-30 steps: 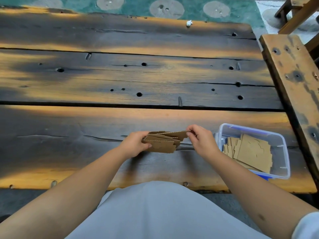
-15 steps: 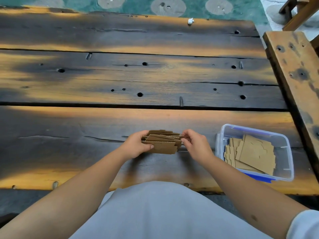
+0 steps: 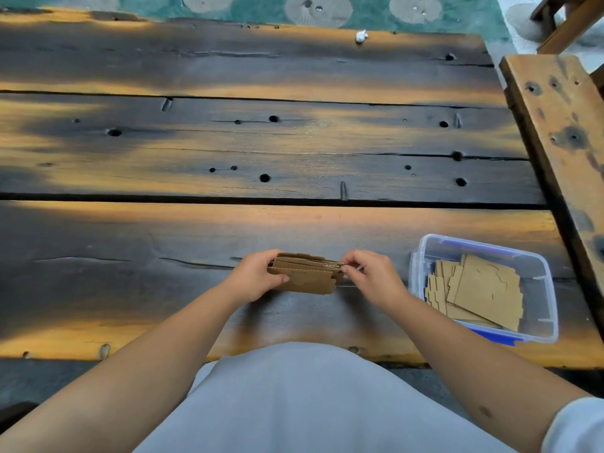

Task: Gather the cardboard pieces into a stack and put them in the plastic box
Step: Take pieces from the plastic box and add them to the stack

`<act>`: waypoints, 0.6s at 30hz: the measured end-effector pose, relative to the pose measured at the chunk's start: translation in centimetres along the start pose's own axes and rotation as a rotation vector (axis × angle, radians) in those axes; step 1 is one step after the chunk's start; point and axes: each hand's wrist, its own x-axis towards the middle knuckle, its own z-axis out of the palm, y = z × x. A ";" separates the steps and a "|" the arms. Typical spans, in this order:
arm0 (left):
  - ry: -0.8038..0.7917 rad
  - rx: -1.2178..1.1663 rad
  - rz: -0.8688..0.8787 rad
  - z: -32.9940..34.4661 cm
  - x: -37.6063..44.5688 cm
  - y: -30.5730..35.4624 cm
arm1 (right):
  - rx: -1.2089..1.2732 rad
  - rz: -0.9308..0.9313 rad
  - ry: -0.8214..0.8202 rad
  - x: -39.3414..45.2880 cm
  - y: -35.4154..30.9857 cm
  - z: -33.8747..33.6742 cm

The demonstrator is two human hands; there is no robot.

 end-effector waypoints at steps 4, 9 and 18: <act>-0.008 0.004 0.022 0.0 -0.2 0.0 | -0.013 0.002 0.004 -0.1 -0.1 -0.2; -0.005 -0.038 0.036 0.1 -0.3 0.1 | 0.074 0.067 0.052 -0.4 -0.6 -0.6; -0.017 -0.029 0.032 0.3 -0.3 -0.4 | -0.012 -0.248 0.281 0.2 -3.6 -3.6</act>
